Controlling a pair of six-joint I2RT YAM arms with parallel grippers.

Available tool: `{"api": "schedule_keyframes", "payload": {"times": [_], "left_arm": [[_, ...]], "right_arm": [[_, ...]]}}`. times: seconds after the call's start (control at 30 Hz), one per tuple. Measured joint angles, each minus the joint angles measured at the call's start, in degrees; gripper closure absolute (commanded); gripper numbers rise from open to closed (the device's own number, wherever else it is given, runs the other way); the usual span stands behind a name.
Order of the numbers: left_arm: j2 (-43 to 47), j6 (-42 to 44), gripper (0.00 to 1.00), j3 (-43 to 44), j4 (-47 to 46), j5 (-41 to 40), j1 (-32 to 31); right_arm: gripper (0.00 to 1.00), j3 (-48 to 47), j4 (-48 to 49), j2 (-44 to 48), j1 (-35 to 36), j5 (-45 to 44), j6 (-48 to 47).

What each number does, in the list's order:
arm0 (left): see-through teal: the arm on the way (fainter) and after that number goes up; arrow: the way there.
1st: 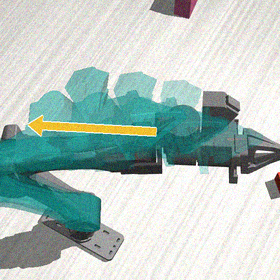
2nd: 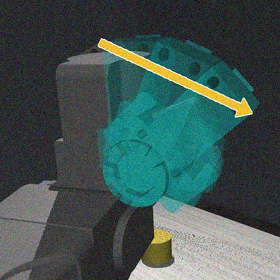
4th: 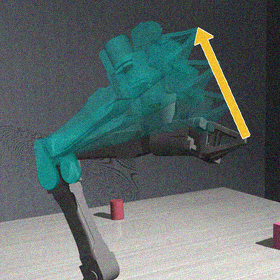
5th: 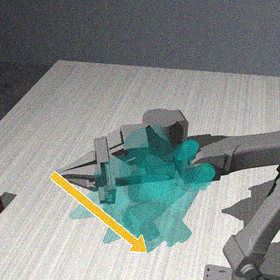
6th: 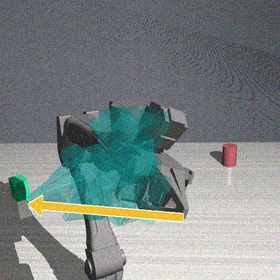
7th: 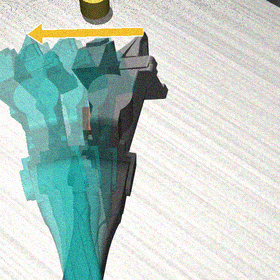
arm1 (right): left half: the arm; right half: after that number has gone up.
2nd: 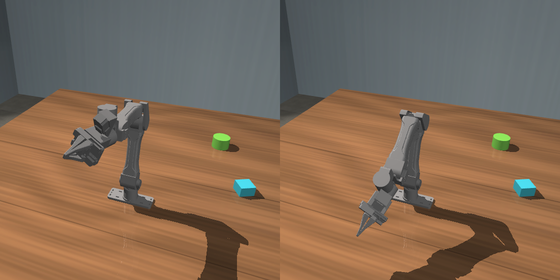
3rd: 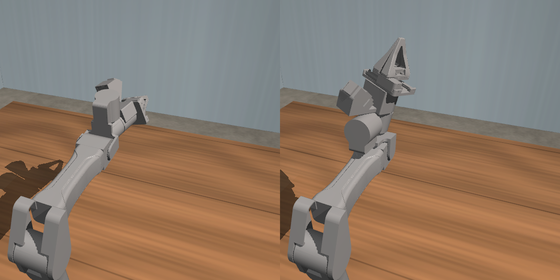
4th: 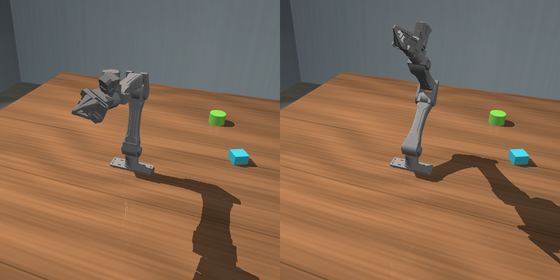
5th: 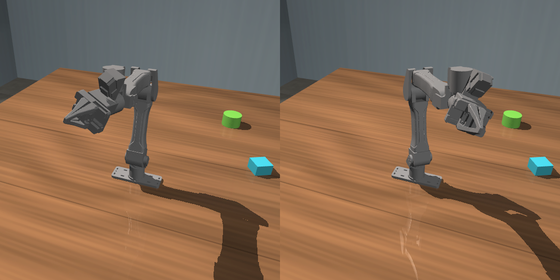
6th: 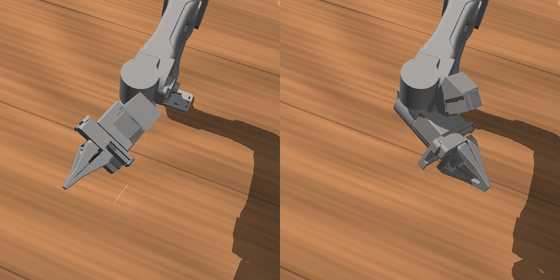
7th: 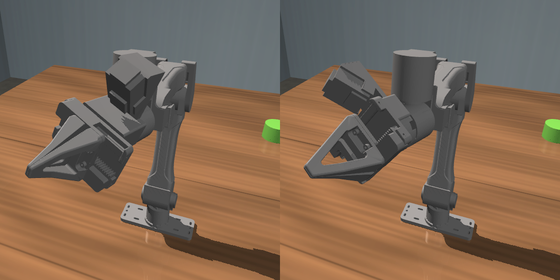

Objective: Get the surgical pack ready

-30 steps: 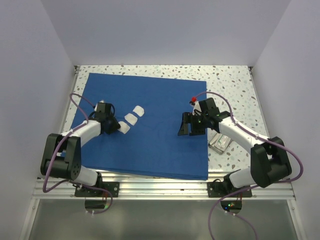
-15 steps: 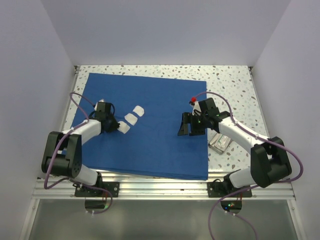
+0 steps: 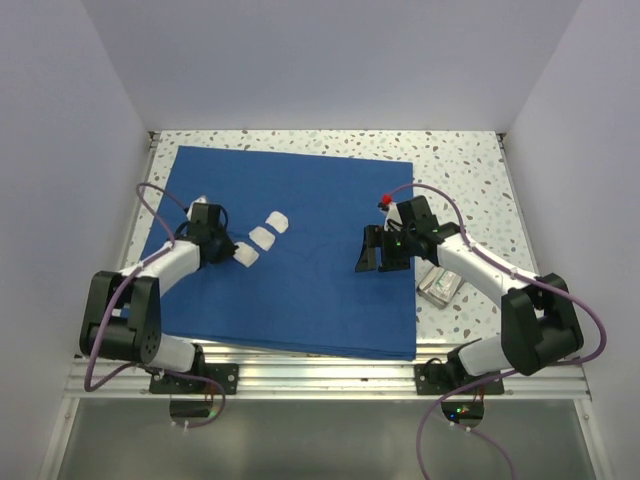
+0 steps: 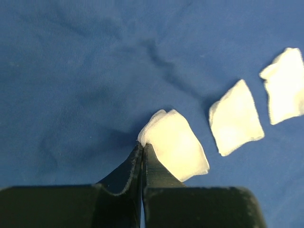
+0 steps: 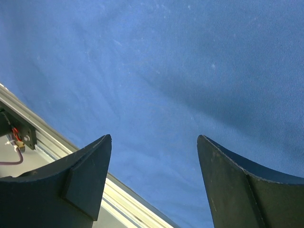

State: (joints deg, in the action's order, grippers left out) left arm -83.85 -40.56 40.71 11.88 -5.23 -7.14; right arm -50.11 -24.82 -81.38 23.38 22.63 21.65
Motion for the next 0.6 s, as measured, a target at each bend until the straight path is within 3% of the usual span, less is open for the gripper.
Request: {"api": "schedule_keyframes", "payload": {"times": [0.1,0.2,0.3,0.6], "left_arm": [[4.0,1.36,1.0,-0.5,0.31,0.37,-0.02],[10.62,2.91,1.0,-2.12,0.72,1.73,-0.57],[18.25,4.39,1.0,-3.87,1.57,5.09,-2.1],[39.12,5.92,1.0,-9.55,1.51,23.02,-10.4]], "right_arm": [[0.2,-0.04,-0.07,0.0,0.24,0.04,-0.57],[0.08,-0.22,-0.15,0.07,0.96,0.92,-1.42],[0.04,-0.33,0.5,0.74,2.27,3.96,-2.21],[0.04,-1.9,9.29,1.86,10.49,17.25,-2.38]]}}
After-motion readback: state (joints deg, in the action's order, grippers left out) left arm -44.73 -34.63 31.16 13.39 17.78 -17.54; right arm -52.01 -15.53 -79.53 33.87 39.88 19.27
